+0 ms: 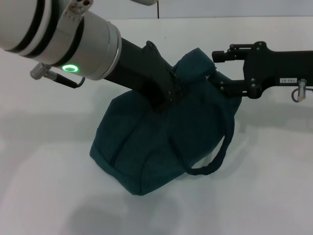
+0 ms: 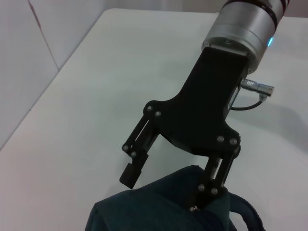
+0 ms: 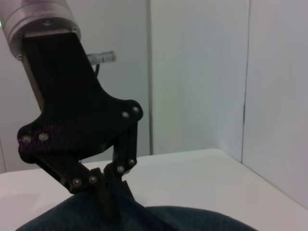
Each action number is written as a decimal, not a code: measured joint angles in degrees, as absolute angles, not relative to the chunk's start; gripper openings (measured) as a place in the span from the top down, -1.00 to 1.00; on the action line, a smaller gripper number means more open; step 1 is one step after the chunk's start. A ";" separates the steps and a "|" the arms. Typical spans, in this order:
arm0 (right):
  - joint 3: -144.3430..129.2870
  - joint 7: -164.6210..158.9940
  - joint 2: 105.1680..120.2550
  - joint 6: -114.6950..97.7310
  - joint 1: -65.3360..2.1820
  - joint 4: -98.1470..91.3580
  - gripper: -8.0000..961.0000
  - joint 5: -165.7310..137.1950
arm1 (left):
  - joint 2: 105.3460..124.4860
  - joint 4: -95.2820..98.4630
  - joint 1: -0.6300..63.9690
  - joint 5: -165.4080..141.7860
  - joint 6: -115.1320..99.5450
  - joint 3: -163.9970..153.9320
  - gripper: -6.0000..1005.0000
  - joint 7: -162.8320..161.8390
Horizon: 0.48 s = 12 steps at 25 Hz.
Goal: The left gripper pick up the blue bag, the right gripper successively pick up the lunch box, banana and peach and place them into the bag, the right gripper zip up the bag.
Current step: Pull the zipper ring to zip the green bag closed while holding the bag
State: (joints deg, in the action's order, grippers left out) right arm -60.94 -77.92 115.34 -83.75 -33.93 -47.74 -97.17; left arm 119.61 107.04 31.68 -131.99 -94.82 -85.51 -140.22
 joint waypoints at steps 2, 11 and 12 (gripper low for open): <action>-60.96 -77.91 115.36 -83.75 -33.72 -48.15 -0.41 -96.89 | 119.61 107.05 31.64 -131.97 -94.82 -85.51 0.87 -140.21; -61.00 -77.29 115.59 -82.21 -33.59 -48.25 -0.41 -96.62 | 119.62 107.38 31.17 -131.91 -94.82 -85.76 0.87 -140.19; -61.00 -77.23 115.63 -81.88 -33.58 -48.26 -0.41 -96.58 | 119.61 107.41 31.12 -131.91 -94.82 -85.76 0.87 -140.18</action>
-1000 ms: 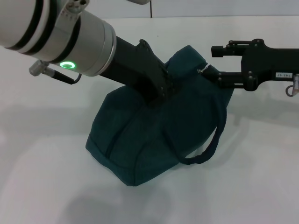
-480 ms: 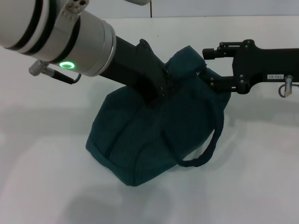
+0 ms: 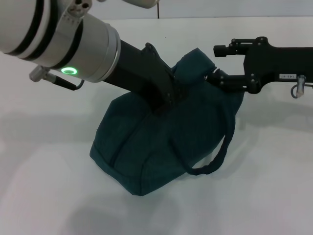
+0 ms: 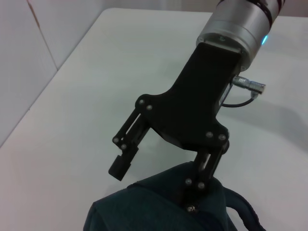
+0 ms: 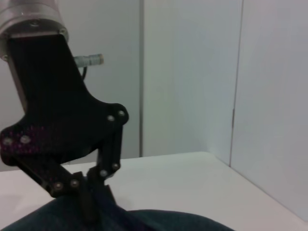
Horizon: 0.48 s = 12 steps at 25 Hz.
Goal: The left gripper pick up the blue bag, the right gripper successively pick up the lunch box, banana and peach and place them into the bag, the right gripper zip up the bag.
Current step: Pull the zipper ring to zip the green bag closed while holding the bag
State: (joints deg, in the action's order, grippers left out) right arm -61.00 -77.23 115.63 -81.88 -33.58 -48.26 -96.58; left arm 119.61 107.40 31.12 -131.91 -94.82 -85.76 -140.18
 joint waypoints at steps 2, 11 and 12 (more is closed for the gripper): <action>-61.00 -77.18 115.72 -81.26 -33.56 -48.26 -0.41 -96.32 | 119.62 107.44 31.04 -131.91 -94.82 -85.78 0.87 -140.19; -61.97 -76.25 115.65 -80.94 -32.80 -48.74 -0.41 -93.91 | 119.61 107.44 31.01 -131.91 -94.83 -85.52 0.87 -140.10; -62.81 -76.18 115.53 -80.92 -32.70 -48.82 -0.41 -94.00 | 119.62 107.44 31.02 -131.91 -94.83 -85.52 0.87 -140.10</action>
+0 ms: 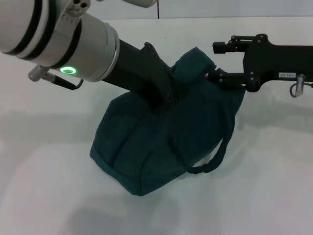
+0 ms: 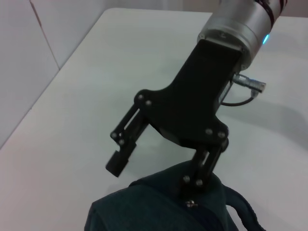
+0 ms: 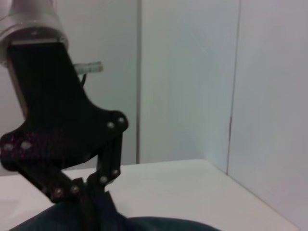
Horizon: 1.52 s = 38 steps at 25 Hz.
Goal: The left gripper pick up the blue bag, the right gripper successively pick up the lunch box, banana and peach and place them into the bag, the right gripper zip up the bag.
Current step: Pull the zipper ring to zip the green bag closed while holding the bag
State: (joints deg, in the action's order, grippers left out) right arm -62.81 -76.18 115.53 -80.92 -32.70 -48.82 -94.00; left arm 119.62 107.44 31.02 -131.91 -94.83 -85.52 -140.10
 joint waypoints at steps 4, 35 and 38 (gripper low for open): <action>-63.15 -76.06 115.38 -81.27 -32.52 -48.94 -0.40 -94.44 | 119.61 107.43 31.14 -131.92 -94.82 -85.52 0.87 -140.10; -64.95 -70.50 115.76 -79.28 -26.99 -50.36 -0.40 -86.30 | 119.70 107.23 30.85 -131.82 -94.03 -85.48 0.87 -140.10; -65.22 -68.86 115.77 -79.29 -26.68 -49.91 -0.40 -84.02 | 119.70 107.14 30.85 -131.83 -94.03 -85.48 0.87 -140.10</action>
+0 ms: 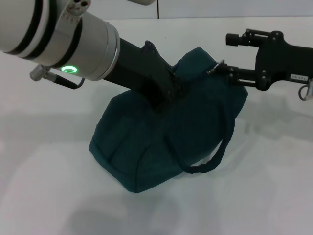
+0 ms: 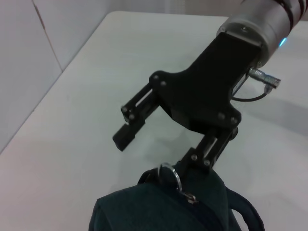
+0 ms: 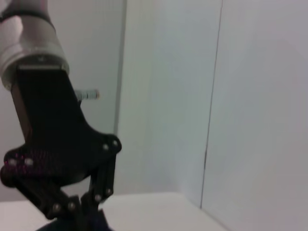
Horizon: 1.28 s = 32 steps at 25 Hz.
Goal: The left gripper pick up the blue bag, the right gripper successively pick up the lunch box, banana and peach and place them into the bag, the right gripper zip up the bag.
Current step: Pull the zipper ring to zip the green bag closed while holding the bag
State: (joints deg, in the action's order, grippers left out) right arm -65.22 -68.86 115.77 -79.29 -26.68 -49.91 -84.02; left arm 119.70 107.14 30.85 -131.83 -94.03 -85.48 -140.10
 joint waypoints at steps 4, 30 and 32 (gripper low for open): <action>-65.31 -67.21 115.77 -79.13 -26.28 -49.59 -0.40 -82.35 | 119.70 106.96 30.88 -131.83 -94.03 -85.51 0.87 -140.10; -70.92 -62.12 115.89 -75.74 -27.31 -49.39 -0.04 -80.11 | 119.59 106.17 31.18 -131.84 -93.32 -85.43 0.87 -139.17; -71.15 -61.60 115.88 -75.67 -27.33 -49.41 0.11 -80.04 | 119.61 106.17 31.19 -131.84 -93.32 -85.43 0.87 -139.00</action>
